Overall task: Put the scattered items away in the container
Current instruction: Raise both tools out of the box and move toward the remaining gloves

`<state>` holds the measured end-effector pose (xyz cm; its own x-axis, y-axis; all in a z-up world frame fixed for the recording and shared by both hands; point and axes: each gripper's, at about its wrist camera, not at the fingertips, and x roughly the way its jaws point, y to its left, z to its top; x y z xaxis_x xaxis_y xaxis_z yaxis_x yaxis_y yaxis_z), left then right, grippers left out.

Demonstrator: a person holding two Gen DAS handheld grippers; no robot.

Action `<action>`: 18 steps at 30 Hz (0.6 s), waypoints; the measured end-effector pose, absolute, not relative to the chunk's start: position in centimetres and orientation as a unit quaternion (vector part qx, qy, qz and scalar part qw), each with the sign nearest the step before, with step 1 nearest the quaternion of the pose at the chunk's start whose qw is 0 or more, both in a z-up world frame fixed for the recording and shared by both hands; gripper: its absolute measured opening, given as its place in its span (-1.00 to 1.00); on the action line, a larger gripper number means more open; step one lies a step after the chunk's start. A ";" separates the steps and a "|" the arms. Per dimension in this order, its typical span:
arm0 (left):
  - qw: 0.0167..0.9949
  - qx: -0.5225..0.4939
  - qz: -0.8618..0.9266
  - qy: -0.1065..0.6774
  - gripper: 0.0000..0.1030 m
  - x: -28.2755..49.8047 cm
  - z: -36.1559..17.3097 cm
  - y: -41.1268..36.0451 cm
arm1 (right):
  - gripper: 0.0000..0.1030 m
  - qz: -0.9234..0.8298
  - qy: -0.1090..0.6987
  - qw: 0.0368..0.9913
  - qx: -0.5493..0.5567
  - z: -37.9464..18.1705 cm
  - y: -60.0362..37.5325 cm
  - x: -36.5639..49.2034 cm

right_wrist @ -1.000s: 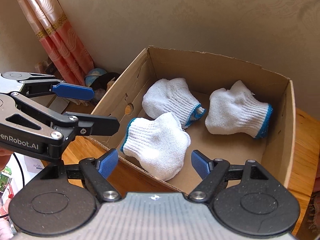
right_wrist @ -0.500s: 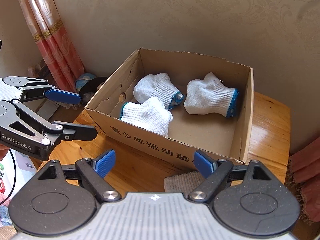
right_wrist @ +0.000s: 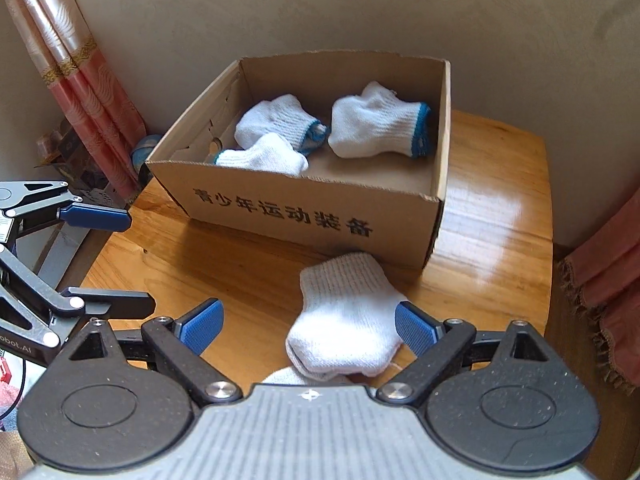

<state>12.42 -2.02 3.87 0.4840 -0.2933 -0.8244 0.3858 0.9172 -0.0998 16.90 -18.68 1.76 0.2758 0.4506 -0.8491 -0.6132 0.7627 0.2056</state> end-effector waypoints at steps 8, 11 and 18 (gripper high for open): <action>0.847 0.077 -0.195 0.489 0.65 11.5 2.0 -2.9 | 0.85 0.314 0.545 0.772 -0.092 -2.5 -20.6 15.2; 0.843 0.066 -0.198 0.497 0.65 11.2 1.5 -2.8 | 0.85 0.314 0.552 0.768 -0.088 -3.4 -20.6 15.0; 0.837 0.051 -0.202 0.506 0.65 10.7 0.9 -2.8 | 0.85 0.311 0.555 0.767 -0.084 -4.2 -20.4 15.3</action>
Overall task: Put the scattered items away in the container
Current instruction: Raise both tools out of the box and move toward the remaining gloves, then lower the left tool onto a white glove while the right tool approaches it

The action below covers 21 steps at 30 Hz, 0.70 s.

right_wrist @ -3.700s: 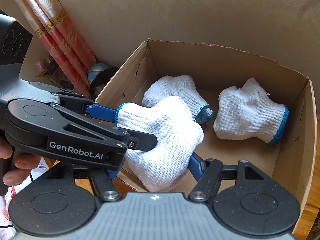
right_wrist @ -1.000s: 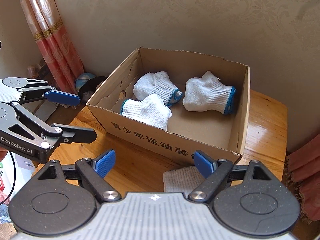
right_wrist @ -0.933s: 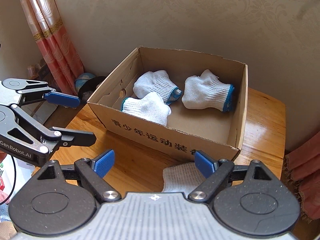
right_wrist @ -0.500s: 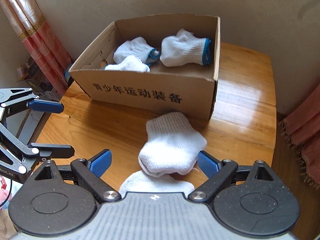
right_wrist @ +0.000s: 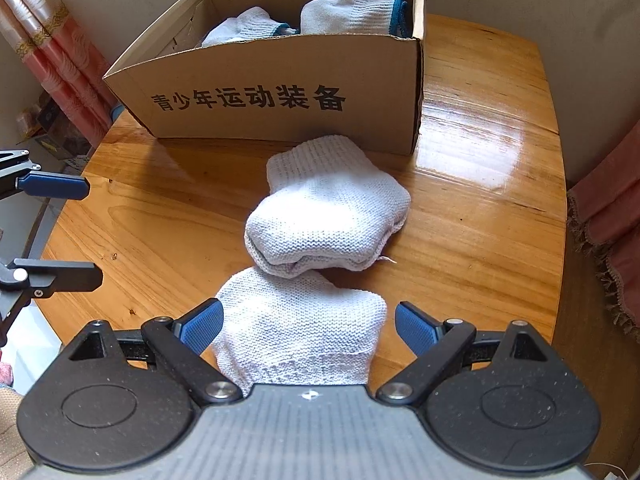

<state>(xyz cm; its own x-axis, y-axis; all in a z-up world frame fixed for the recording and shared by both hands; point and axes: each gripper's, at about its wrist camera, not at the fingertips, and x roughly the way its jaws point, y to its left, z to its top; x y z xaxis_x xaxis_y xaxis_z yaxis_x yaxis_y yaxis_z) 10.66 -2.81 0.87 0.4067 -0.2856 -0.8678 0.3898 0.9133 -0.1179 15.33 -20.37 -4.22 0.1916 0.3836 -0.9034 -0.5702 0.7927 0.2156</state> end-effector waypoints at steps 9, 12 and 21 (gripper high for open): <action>0.835 0.043 -0.199 0.511 0.65 10.8 0.7 -2.8 | 0.85 0.308 0.545 0.778 -0.055 -3.6 -19.4 18.9; 0.834 0.041 -0.191 0.516 0.65 11.1 0.2 -2.7 | 0.85 0.297 0.554 0.777 -0.037 -4.1 -18.8 20.3; 0.827 0.039 -0.167 0.536 0.65 12.0 -1.7 -2.2 | 0.85 0.271 0.545 0.793 -0.029 -5.8 -17.2 22.2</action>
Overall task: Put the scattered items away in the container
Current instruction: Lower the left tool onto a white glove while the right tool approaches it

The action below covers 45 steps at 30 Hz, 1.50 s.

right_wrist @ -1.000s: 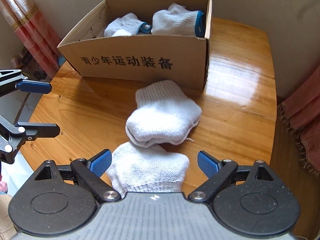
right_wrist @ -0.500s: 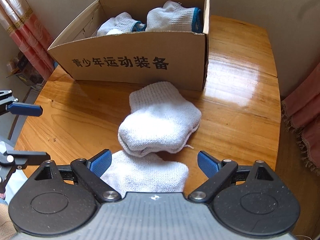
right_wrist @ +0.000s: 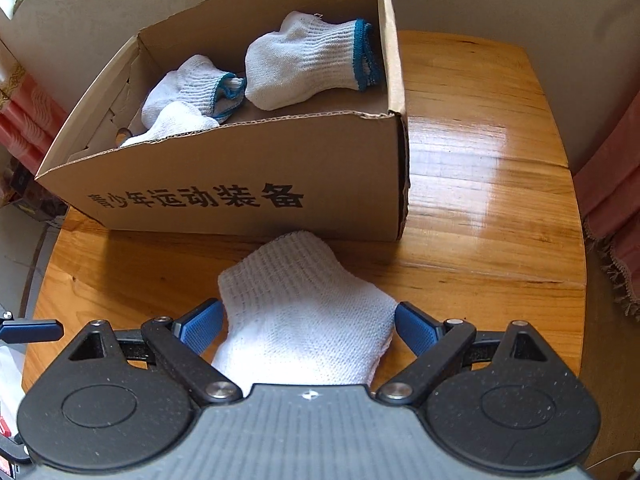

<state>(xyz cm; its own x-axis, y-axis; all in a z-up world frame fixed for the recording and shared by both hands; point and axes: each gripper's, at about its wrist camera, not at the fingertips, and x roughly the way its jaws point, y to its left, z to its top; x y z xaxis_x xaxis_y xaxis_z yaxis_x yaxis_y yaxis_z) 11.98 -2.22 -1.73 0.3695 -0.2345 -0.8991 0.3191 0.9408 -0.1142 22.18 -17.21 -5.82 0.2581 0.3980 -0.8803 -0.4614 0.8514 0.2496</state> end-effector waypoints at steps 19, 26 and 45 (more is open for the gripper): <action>0.822 0.006 -0.177 0.541 0.65 11.9 -3.2 -0.9 | 0.85 0.405 0.532 0.742 -0.056 -5.5 -11.0 18.9; 0.836 -0.028 -0.172 0.521 0.64 13.1 -3.1 0.3 | 0.85 0.359 0.528 0.769 0.014 -3.5 -15.6 19.0; 0.859 -0.008 -0.128 0.496 0.66 18.9 -4.6 -3.3 | 0.85 0.352 0.504 0.789 0.012 -1.7 -21.1 14.8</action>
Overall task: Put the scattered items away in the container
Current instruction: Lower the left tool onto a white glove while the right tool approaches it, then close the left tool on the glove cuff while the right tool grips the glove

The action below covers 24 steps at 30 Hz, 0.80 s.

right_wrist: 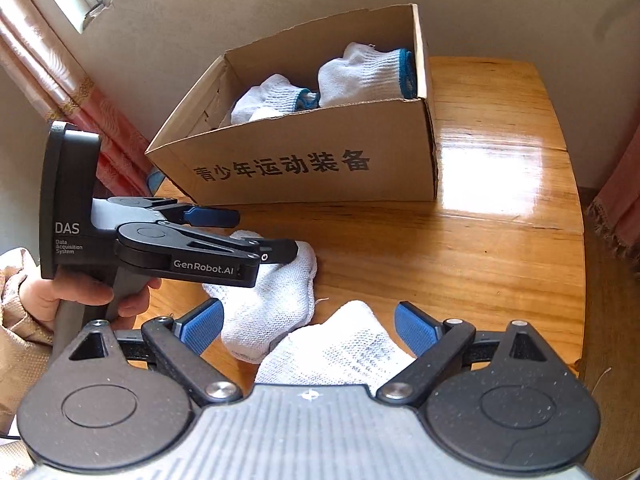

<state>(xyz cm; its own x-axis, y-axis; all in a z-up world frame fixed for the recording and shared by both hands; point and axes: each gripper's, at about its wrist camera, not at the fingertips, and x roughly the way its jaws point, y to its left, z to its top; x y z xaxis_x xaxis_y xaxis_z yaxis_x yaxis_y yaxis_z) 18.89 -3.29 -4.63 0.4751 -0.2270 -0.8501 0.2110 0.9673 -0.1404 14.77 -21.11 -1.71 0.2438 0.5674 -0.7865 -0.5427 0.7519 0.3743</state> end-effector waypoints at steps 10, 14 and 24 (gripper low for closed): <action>0.845 -0.058 -0.105 0.521 0.65 17.4 -3.9 0.3 | 0.85 0.425 0.510 0.747 -0.016 -3.2 -17.0 13.0; 0.832 -0.113 -0.126 0.529 0.64 16.0 -3.3 1.6 | 0.85 0.417 0.504 0.754 -0.063 -3.9 -15.2 12.2; 0.818 -0.162 -0.133 0.536 0.17 15.0 -4.9 2.8 | 0.53 0.415 0.506 0.747 -0.119 -5.8 -13.0 12.2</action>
<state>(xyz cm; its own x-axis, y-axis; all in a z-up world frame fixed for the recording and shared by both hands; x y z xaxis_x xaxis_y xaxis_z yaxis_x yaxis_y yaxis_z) 15.00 2.81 -4.92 0.3893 -0.3912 -0.8339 0.0437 0.9122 -0.4075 12.23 -12.98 -5.85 0.1435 0.4986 -0.8549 -0.7396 0.6280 0.2421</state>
